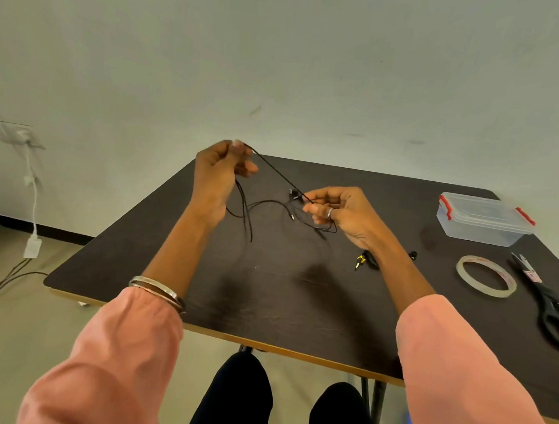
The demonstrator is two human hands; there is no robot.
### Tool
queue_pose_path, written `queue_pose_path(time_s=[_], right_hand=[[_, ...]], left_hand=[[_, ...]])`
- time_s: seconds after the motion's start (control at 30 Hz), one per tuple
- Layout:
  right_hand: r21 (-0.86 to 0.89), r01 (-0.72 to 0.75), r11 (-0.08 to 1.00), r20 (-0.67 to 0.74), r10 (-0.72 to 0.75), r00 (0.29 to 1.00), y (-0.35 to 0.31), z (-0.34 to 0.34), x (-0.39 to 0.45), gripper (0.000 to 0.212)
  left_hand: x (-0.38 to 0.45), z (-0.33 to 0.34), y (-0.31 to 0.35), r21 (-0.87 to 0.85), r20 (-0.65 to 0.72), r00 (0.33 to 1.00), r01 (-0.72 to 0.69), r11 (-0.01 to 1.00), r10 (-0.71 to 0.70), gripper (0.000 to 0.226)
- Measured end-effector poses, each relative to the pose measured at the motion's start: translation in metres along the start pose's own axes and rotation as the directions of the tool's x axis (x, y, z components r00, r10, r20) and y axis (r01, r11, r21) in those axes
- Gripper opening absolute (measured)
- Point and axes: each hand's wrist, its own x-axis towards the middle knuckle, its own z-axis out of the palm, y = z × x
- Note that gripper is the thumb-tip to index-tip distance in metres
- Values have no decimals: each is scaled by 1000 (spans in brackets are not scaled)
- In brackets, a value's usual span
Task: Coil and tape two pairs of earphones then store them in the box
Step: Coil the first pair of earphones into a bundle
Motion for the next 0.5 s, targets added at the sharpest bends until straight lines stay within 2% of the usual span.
queue_pose_path(time_s=[0.1, 0.27, 0.33, 0.43, 0.5], right_hand=[[-118, -16, 993, 71, 25, 997, 9, 4, 3, 19], [-321, 81, 943, -18, -91, 996, 23, -4, 4, 13], [-489, 101, 867, 17, -106, 994, 24, -8, 7, 13], [-729, 118, 674, 83, -85, 993, 18, -18, 19, 14], [-809, 105, 579, 25, -144, 989, 4, -26, 30, 18]], left_hand=[[10, 1, 17, -111, -110, 991, 59, 992, -72, 30], [31, -7, 37, -222, -233, 933, 225, 949, -275, 29], [35, -8, 42, -241, -268, 921, 220, 945, -283, 29], [38, -6, 47, -257, -303, 916, 189, 948, -264, 29], [38, -7, 46, -289, -318, 908, 180, 940, -272, 29]])
